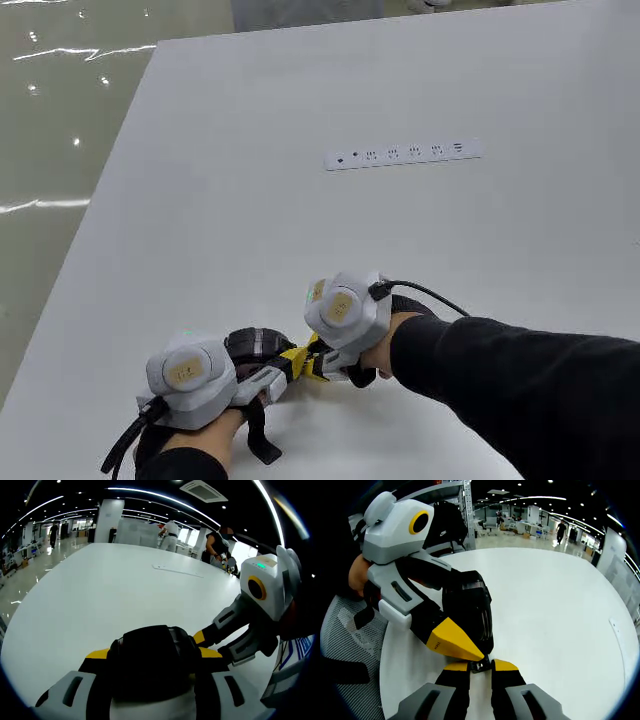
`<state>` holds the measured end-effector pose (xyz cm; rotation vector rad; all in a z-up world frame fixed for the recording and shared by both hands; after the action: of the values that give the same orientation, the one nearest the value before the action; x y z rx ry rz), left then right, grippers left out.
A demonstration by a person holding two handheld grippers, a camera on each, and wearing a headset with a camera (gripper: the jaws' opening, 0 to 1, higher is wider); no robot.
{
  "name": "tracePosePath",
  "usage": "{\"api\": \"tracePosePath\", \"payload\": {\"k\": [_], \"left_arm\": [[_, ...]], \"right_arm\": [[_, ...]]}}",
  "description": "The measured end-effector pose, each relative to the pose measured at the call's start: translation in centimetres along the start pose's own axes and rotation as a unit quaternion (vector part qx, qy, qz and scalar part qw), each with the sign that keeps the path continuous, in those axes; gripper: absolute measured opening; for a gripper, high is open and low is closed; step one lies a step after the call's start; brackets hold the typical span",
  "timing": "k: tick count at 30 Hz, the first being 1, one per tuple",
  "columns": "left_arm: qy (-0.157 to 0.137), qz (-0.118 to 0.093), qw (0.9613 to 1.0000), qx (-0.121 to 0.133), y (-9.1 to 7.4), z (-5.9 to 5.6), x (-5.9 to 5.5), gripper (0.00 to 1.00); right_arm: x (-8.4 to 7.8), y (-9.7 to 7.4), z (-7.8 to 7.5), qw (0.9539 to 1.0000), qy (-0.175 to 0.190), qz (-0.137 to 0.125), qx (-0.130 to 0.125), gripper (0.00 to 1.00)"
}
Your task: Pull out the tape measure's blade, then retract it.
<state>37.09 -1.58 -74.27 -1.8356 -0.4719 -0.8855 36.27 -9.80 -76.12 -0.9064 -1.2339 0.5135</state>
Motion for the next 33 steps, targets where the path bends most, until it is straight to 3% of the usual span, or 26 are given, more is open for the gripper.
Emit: {"api": "tracePosePath", "payload": {"k": [5,19,26,28,33], "left_arm": [[0.0,-0.01,0.9999,-0.003,0.0,0.1,0.0,0.63],[-0.016,0.004,0.9998,-0.014,-0.1,0.2,0.2,0.64],[-0.001,0.002,0.9997,-0.023,-0.9,0.1,0.7,0.61],[0.027,0.004,0.9992,-0.029,-1.2,0.0,1.0,0.6],[0.038,-0.001,0.9985,-0.038,-1.6,-0.2,1.8,0.61]], "right_arm": [[-0.1,-0.1,0.3,0.9999,0.007,-0.006,-0.005,0.15],[-0.6,-1.6,-0.2,0.9997,0.007,-0.004,-0.023,0.16],[-1.1,-2.3,0.3,0.9993,0.022,-0.011,-0.027,0.17],[-0.9,-2.7,0.5,0.9991,0.029,-0.019,-0.026,0.17],[-1.0,-3.6,0.6,0.998,0.041,-0.032,-0.034,0.2]]}}
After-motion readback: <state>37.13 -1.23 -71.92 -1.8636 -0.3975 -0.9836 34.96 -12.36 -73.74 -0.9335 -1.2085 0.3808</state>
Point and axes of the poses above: the centre of the closed fingertips' face, and the gripper's own axes: y roughly forward along the fingers, z roughly to its left, x roughly out of its top, the point moved 4 cm from there along -y, roughly backward along the fingers, and after that the axes turned 3 degrees about z, right-handed, at the moved point
